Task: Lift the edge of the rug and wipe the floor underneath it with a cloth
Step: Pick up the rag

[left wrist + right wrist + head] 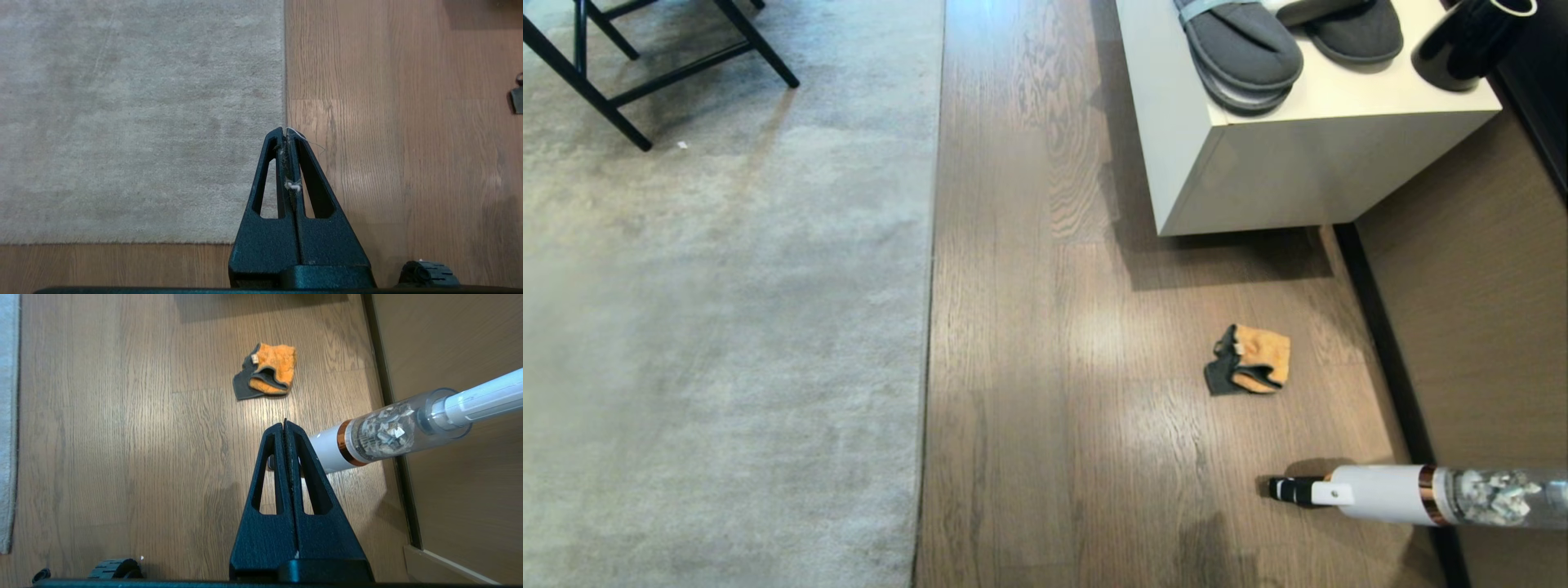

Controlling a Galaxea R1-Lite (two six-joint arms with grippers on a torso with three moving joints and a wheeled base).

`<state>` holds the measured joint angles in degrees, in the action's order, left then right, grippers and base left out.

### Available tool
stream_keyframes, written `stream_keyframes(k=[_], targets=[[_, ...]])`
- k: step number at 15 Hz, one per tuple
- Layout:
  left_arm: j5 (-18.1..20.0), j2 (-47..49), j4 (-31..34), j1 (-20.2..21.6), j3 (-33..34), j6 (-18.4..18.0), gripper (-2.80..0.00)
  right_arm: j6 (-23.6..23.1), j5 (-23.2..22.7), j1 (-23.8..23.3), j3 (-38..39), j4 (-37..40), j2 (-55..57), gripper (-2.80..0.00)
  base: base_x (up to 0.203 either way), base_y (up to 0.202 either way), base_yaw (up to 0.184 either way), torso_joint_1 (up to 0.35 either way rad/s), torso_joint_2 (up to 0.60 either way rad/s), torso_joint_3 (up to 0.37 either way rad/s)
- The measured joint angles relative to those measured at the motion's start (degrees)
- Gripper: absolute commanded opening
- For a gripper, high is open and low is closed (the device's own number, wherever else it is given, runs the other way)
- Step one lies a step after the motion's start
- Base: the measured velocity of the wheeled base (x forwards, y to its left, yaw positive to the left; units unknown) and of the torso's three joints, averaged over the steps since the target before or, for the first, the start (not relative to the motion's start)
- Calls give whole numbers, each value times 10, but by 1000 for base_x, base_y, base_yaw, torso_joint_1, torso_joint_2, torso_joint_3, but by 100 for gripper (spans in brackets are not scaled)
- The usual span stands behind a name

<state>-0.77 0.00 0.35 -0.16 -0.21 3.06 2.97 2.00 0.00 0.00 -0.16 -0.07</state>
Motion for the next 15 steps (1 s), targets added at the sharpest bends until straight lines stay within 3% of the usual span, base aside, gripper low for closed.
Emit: stream_keyframes(k=[15], targets=[[1,0,1,0,0,1,-280,0,0,0,0,0,0,-280,0,0,0,3,1,-198]])
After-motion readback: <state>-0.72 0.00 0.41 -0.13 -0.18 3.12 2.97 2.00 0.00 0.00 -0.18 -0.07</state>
